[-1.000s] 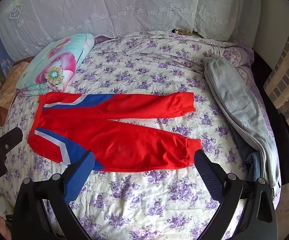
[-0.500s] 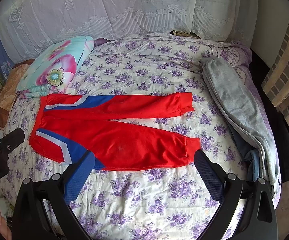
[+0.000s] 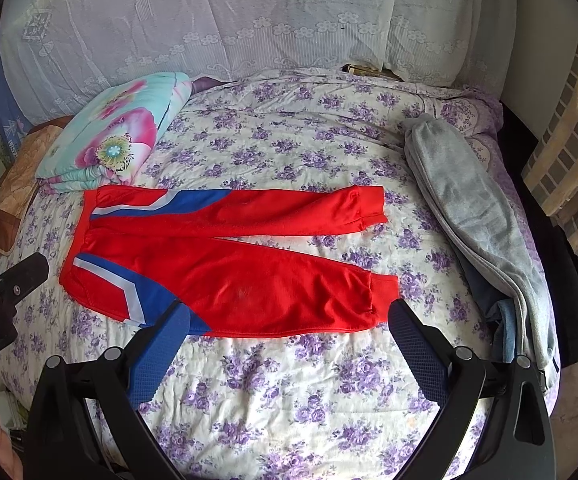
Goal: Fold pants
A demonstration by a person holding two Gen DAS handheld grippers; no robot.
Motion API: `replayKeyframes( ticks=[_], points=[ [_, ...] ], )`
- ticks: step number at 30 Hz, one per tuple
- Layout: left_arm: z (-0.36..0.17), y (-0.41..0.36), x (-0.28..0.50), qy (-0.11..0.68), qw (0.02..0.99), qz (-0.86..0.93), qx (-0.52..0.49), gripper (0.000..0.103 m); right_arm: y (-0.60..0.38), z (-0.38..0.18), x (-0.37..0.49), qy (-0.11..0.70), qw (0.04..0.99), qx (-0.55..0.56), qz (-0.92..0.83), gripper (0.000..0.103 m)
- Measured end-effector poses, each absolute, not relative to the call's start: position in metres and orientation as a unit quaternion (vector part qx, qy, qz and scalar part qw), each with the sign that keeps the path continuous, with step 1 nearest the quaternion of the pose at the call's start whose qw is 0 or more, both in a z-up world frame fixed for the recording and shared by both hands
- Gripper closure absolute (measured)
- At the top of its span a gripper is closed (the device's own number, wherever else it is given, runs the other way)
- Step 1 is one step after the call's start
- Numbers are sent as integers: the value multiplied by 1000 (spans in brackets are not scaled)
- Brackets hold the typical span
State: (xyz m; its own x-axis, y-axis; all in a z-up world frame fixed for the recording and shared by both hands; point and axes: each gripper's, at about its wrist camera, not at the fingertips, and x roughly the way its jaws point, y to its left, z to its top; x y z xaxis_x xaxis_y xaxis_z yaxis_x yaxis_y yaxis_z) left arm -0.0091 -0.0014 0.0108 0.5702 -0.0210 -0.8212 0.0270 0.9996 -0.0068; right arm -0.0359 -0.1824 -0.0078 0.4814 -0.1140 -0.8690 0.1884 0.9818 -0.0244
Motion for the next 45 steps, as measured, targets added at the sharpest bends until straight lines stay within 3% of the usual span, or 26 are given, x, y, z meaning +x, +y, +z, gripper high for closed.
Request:
replayKeyframes(
  ticks=[45],
  points=[
    [-7,-2,-22,469,883,-13,4,5,-180,-12,-38,509,856,38,-85,4]
  ],
)
